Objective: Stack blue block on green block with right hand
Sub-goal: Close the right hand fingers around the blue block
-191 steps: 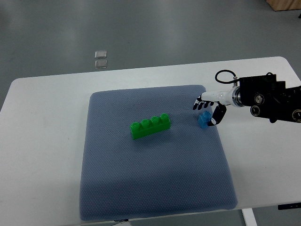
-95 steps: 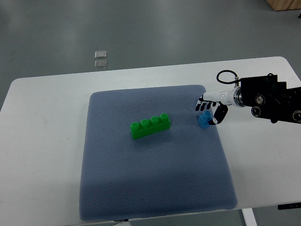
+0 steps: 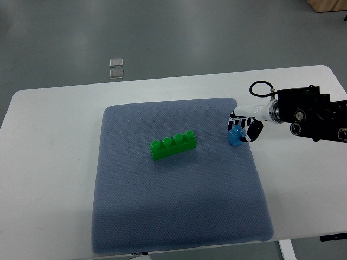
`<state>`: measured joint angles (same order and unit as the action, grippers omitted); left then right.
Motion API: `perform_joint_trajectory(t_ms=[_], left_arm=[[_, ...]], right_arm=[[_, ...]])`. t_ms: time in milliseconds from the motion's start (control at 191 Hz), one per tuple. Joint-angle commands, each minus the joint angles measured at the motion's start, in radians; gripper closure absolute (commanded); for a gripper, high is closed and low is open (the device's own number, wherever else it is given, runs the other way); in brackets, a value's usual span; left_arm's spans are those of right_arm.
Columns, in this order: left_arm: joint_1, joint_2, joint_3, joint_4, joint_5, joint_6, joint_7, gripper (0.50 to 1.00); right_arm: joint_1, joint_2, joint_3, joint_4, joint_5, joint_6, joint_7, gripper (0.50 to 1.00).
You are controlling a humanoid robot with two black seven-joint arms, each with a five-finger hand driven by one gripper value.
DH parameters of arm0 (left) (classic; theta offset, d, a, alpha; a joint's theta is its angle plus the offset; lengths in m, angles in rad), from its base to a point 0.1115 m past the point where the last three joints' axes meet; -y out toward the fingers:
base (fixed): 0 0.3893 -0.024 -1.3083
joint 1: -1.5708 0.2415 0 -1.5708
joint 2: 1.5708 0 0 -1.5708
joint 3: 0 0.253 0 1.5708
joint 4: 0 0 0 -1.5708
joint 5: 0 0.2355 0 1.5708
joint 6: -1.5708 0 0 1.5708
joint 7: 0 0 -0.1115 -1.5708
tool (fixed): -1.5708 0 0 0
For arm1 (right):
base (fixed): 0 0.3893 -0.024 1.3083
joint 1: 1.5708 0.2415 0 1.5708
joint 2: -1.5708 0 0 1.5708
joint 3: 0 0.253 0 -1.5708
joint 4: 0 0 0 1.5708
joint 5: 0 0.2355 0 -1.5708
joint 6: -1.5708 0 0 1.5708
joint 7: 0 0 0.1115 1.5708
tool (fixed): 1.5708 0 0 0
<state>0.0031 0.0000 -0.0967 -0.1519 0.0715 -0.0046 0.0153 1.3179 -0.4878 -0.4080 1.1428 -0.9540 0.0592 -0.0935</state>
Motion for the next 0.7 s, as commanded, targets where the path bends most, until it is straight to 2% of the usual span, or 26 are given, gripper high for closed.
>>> perform_joint_trajectory(t_ms=[0,251,430,697], left_arm=[[0.000,0.000,0.000,0.000,-0.001,0.000,0.000,0.500],[0.000,0.000,0.000,0.000,0.001,0.000,0.000,0.500],[0.000,0.000,0.000,0.000,0.001,0.000,0.000,0.500],[0.000,0.000,0.000,0.000,0.001,0.000,0.000,0.500]], right_arm=[[0.000,0.000,0.000,0.000,-0.003,0.001,0.000,0.850],[-0.005,0.000,0.000,0.000,-0.014,-0.001,0.000,0.889],[-0.013,-0.002,0.000,-0.003,-0.025,-0.004,0.003,0.948],[0.001,-0.014,0.003,0.000,-0.026,-0.019,0.008,0.981]])
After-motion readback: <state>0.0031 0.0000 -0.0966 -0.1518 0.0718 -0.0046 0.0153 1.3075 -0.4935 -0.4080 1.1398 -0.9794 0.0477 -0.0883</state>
